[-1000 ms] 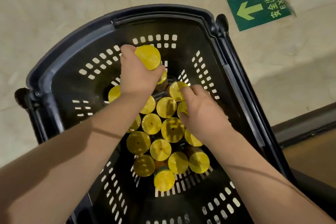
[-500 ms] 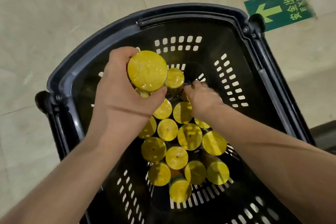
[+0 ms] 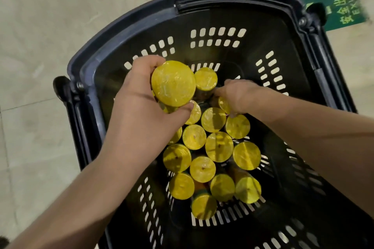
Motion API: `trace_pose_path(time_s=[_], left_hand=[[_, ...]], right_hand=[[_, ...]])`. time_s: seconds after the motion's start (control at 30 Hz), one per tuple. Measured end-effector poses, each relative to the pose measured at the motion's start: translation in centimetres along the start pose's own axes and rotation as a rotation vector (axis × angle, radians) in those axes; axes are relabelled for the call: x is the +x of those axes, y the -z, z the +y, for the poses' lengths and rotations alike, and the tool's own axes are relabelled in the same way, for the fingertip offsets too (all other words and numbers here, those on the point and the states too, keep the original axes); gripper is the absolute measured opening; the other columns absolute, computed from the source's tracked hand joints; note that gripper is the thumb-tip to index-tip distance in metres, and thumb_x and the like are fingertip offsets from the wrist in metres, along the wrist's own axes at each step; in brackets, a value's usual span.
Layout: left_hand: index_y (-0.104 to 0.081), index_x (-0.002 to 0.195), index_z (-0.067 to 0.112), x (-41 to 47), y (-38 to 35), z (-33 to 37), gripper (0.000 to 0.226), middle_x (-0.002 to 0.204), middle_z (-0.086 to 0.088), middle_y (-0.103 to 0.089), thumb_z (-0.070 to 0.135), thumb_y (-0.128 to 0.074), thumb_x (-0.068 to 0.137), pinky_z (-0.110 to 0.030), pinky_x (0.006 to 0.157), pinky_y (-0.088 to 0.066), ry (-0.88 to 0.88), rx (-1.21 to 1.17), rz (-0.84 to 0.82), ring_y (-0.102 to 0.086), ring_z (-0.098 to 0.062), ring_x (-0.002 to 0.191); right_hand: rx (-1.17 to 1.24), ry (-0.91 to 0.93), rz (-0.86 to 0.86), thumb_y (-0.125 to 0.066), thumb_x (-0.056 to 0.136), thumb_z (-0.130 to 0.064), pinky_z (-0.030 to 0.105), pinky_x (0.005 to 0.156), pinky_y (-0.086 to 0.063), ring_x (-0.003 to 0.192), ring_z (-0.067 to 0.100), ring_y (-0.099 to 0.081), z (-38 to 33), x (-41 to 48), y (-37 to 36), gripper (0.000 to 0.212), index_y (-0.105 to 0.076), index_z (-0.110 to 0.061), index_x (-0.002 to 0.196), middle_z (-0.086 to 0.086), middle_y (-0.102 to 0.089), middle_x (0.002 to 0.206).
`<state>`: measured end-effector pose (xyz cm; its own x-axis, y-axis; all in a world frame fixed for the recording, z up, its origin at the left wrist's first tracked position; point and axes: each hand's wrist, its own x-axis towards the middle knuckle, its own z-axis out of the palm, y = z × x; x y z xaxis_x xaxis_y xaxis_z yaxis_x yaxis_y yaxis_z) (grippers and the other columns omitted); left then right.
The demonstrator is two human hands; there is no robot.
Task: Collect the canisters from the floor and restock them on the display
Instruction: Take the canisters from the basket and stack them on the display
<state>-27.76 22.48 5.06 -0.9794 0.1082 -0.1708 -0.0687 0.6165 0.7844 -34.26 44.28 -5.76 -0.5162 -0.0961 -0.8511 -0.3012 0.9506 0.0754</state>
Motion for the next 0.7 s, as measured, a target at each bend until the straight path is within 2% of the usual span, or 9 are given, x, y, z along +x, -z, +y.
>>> trace_pose_path(time_s=[0.2,0.3,0.43,0.53,0.63,0.7], left_hand=[[-0.041,0.123,0.046,-0.4,0.1,0.2,0.072,0.123,0.018,-0.055,0.034,-0.089,0.071,-0.002,0.079,-0.043,-0.005,0.013,0.005,-0.054,0.007,0.108],[-0.041,0.124,0.045,-0.6,0.0,-0.1,0.073,0.122,0.018,-0.055,0.035,-0.09,0.07,-0.002,0.08,-0.043,-0.017,0.016,0.003,-0.054,0.008,0.108],[-0.041,0.126,0.044,-0.9,-0.1,-0.6,0.074,0.122,0.017,-0.055,0.035,-0.089,0.07,-0.002,0.08,-0.043,-0.009,0.017,0.007,-0.055,0.007,0.107],[-0.041,0.129,0.043,-1.2,0.2,-0.6,0.076,0.122,0.019,-0.055,0.039,-0.089,0.07,-0.006,0.082,-0.045,-0.002,0.039,0.012,-0.055,0.007,0.108],[-0.042,0.129,0.04,-1.3,0.9,0.1,0.075,0.124,0.017,-0.055,0.038,-0.088,0.07,-0.014,0.088,-0.045,-0.015,0.053,0.013,-0.053,0.005,0.111],[-0.044,0.13,0.036,-1.4,1.5,0.8,0.074,0.125,0.014,-0.056,0.037,-0.088,0.07,-0.022,0.092,-0.049,-0.026,0.046,0.013,-0.053,0.002,0.112]], right_hand=[[0.015,0.036,0.099,-0.073,0.088,-0.033,0.038,0.077,-0.049,0.119,0.032,-0.054,0.3,-0.7,-1.0,0.08,-0.029,-0.036,0.155,0.007,-0.046,0.127],[-0.038,0.002,0.1,-0.074,0.087,-0.038,0.044,0.086,-0.052,0.121,0.034,-0.054,-0.3,-0.7,-1.3,0.081,-0.029,-0.025,0.154,0.011,-0.046,0.13],[0.019,-0.024,0.135,-0.076,0.086,-0.024,0.046,0.087,-0.053,0.119,0.037,-0.055,-0.8,-0.8,-1.7,0.075,-0.033,-0.017,0.147,0.013,-0.046,0.128],[0.08,-0.031,0.258,-0.076,0.084,-0.023,0.046,0.092,-0.05,0.119,0.036,-0.053,-0.9,-1.7,-2.4,0.067,-0.039,-0.012,0.138,0.014,-0.047,0.128],[0.187,-0.046,0.464,-0.075,0.082,-0.044,0.047,0.098,-0.045,0.118,0.035,-0.051,-0.8,-4.0,-2.2,0.072,-0.041,-0.013,0.137,0.013,-0.049,0.129],[0.345,-0.056,0.569,-0.075,0.08,-0.048,0.045,0.099,-0.045,0.118,0.033,-0.051,-0.4,-6.3,-1.7,0.074,-0.042,-0.015,0.139,0.01,-0.049,0.129]])
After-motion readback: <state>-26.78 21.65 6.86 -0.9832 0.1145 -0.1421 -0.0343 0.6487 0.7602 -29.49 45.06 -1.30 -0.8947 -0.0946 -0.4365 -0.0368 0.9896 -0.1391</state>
